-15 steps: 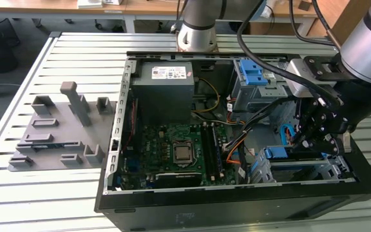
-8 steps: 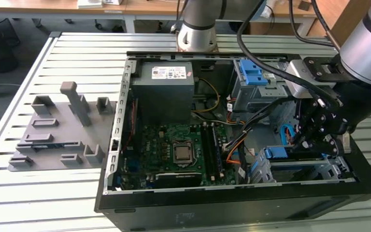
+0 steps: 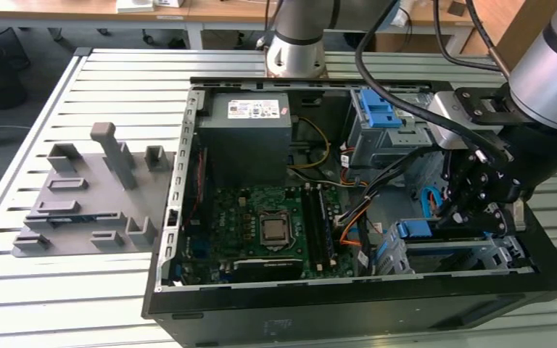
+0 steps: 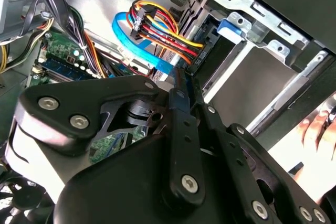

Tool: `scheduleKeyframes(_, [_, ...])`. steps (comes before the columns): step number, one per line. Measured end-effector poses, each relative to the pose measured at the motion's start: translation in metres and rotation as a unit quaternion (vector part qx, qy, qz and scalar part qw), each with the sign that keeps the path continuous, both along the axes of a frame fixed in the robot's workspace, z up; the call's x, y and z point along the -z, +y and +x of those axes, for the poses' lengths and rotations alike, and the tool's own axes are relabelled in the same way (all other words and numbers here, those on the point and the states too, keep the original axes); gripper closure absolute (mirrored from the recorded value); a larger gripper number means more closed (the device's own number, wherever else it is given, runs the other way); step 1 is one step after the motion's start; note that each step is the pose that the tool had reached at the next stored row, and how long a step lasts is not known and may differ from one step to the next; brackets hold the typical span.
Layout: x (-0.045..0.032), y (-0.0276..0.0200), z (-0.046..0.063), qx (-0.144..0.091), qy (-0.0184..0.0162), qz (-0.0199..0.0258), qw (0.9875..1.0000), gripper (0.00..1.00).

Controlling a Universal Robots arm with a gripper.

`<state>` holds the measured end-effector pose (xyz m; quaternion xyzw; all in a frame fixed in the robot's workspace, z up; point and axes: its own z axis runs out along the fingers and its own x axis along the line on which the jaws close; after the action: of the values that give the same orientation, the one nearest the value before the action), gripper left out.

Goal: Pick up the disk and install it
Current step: 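Insert the second disk wire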

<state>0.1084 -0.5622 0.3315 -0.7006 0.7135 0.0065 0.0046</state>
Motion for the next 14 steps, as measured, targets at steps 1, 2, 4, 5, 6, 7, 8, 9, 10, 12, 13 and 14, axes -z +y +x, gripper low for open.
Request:
scheduleKeyframes(1, [0.0003, 0.0, 0.0, 0.0, 0.0, 0.0, 1.0, 0.83])
scheduleKeyframes(2, [0.0009, 0.0, 0.0, 0.0, 0.0, 0.0, 1.0, 0.83])
scheduleKeyframes(4, [0.0017, 0.0, 0.0, 0.0, 0.0, -0.0001, 1.0, 0.83])
scheduleKeyframes(5, [0.0018, 0.0, 0.0, 0.0, 0.0, -0.0002, 1.0, 0.83])
scheduleKeyframes(6, [0.0018, 0.0, 0.0, 0.0, 0.0, -0.0002, 1.0, 0.83])
scheduleKeyframes(7, [0.002, 0.0, 0.0, 0.0, 0.0, -0.0002, 1.0, 0.83])
scheduleKeyframes(8, [0.0022, 0.0, 0.0, 0.0, 0.0, -0.0002, 1.0, 0.83])
scheduleKeyframes(9, [0.0023, 0.0, 0.0, 0.0, 0.0, -0.0001, 1.0, 0.83])
scheduleKeyframes(10, [0.0024, 0.0, 0.0, 0.0, 0.0, -0.0001, 1.0, 0.83])
scheduleKeyframes(12, [0.0027, 0.0, 0.0, 0.0, 0.0, 0.0004, 1.0, 0.82])
scheduleKeyframes(13, [0.0022, 0.0, 0.0, 0.0, 0.0, 0.0002, 1.0, 0.82])
scheduleKeyframes(14, [0.0014, 0.0, 0.0, 0.0, 0.0, 0.0001, 1.0, 0.76])
